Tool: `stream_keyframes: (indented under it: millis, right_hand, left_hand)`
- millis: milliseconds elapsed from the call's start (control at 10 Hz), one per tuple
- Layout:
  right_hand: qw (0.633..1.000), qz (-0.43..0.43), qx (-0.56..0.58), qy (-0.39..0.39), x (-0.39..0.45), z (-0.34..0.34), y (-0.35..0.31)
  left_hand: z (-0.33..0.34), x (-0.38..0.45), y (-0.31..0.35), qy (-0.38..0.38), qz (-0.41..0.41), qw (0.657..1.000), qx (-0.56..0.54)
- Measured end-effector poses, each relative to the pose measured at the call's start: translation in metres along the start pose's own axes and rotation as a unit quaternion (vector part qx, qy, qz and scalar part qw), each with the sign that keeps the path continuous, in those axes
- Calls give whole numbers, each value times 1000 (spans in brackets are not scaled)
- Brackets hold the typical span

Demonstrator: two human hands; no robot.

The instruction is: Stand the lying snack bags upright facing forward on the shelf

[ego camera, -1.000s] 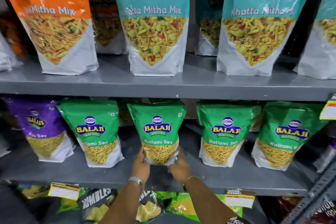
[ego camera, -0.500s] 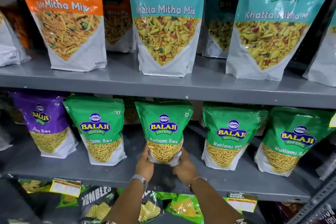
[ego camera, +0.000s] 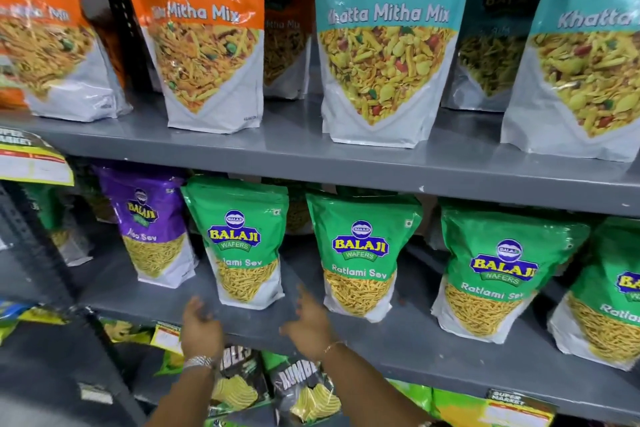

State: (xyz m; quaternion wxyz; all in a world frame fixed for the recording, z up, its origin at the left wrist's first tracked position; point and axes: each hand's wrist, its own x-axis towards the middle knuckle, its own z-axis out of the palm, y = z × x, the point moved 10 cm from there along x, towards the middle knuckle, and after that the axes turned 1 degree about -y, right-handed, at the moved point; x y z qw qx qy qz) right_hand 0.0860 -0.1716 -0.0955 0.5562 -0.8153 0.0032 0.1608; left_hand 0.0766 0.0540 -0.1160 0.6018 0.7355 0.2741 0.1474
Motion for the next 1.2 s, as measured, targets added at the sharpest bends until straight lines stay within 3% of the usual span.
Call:
stream_keyframes:
  millis: [200,300,1000,1100,1200]
  right_hand:
    - [999,24,-20,5,37,17,-13]
    - [998,23,-61,27,35,14,-16]
    - [994,30,-100,-11,45,2,-35]
    - [989,57,-131,-28,34,0,-31]
    - [979,65,-187,-52,8,-8,-29]
  left_hand:
    - [34,38,31,-142,29,987,-63]
    - [41,36,35,-148,58,987,-23]
    - [55,23,46,-124,84,989,7]
    - [51,24,42,-99,73,992,-14]
    - [30,21,25,-49,6,998,-36]
